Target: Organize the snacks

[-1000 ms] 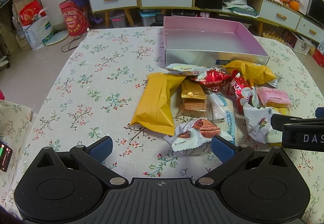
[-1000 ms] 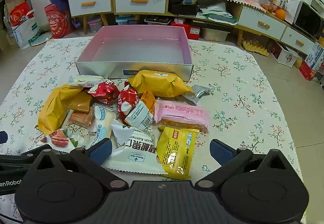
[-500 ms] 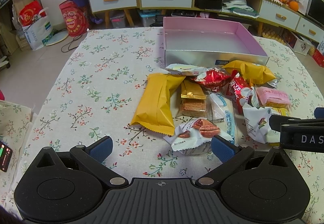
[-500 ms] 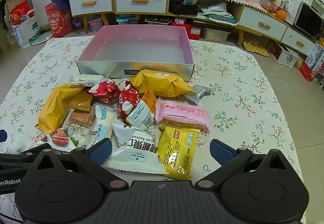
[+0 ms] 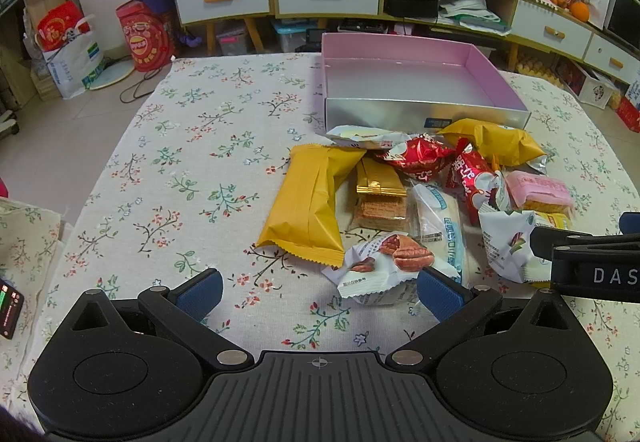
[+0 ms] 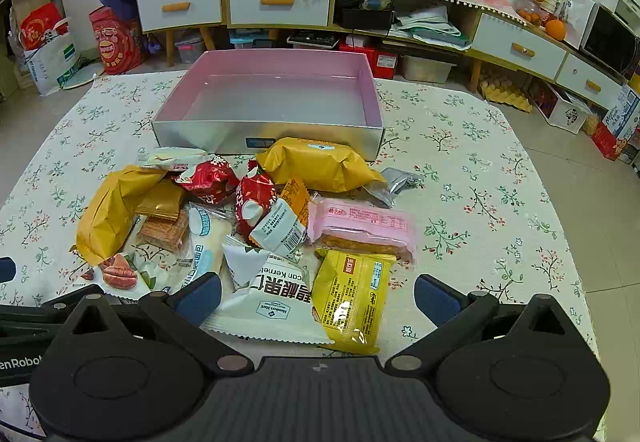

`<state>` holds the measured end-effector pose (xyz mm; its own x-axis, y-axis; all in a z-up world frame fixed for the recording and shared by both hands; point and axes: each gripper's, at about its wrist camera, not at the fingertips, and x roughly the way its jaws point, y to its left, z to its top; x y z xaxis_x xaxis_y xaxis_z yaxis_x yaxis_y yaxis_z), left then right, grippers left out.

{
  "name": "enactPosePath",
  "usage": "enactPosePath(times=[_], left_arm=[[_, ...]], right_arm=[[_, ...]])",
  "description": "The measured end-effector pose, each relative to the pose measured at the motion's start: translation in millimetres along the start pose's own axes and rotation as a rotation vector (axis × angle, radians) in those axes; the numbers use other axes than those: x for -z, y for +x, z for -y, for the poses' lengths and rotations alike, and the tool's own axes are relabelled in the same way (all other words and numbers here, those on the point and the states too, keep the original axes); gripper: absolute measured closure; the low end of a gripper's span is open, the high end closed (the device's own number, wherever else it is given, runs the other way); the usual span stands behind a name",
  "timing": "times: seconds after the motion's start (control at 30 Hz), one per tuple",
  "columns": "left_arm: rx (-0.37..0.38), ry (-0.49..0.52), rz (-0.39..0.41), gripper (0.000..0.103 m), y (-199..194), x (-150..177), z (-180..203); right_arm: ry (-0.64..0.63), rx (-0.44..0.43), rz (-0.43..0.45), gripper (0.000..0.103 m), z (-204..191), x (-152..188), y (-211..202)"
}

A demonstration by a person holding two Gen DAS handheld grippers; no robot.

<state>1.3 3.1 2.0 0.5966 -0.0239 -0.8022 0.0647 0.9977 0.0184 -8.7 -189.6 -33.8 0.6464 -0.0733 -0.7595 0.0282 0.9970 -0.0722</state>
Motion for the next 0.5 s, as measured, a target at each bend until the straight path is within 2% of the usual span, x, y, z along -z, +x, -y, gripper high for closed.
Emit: enactPosePath(times=[0.5], left_arm=[[0.007, 0.004, 0.015, 0.000, -1.8, 0.4, 0.9]], right_arm=[[-0.001, -0.004, 0.004, 0.025, 0.0, -0.8, -0.4]])
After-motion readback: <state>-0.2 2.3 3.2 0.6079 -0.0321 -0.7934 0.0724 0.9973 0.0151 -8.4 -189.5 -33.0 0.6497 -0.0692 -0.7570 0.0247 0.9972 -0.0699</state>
